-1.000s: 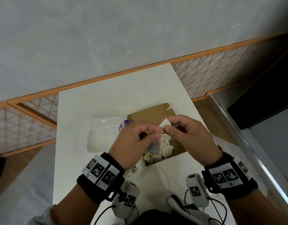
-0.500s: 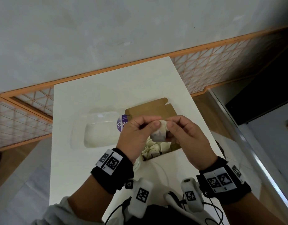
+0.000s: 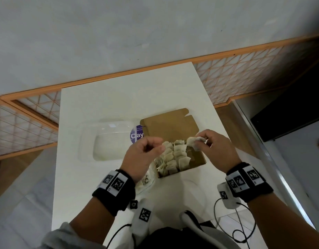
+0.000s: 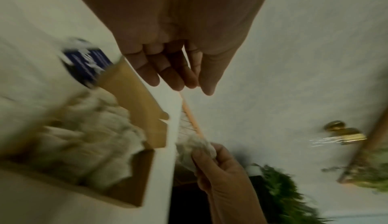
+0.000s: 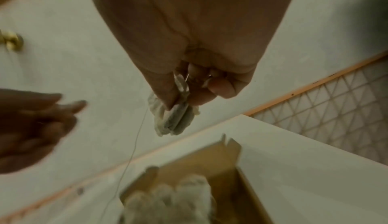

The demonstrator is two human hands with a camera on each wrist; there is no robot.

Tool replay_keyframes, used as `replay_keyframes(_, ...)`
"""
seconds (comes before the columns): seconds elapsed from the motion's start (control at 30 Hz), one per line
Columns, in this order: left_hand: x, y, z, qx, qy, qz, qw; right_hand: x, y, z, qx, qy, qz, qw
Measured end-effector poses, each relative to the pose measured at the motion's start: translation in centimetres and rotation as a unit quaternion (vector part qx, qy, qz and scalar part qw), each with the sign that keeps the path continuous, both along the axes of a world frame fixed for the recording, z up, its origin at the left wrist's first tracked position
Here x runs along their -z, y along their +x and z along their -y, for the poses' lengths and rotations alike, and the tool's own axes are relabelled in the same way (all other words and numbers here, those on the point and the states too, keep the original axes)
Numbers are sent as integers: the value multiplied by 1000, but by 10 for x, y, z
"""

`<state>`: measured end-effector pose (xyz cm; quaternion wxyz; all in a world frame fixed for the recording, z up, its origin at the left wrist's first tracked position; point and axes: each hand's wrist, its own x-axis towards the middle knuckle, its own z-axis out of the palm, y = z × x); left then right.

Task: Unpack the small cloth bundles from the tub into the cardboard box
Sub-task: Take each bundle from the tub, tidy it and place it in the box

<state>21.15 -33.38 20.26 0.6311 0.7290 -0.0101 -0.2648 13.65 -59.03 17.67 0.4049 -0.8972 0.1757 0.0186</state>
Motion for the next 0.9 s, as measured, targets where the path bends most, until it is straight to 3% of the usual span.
replay_keyframes(0.1, 25, -3, -35, 60, 145, 60, 986, 42, 7, 13, -17, -47, -71, 996)
replay_keyframes(0.2, 54, -10, -67, 157, 300, 67, 939, 74, 17, 12, -35, -73, -141, 987)
replay_keyframes(0.27, 69, -17, -83, 199, 357, 56, 911, 86, 25, 9, -43, -90, -163, 982)
replay_keyframes(0.53, 95, -30, -107, 234, 415, 45, 878, 93, 46, 3, -15, -102, -172, 980)
replay_keyframes(0.63, 94, -29, -104, 246, 426, 61, 868, 72, 41, 4, -15, -82, -148, 986)
replay_keyframes(0.8, 90, -25, -92, 279, 453, 88, 842, 31, 19, 13, 29, -74, -36, 996)
replay_keyframes(0.9, 91, -22, -85, 286, 461, 82, 836, 16, 9, 12, 39, -92, -25, 995)
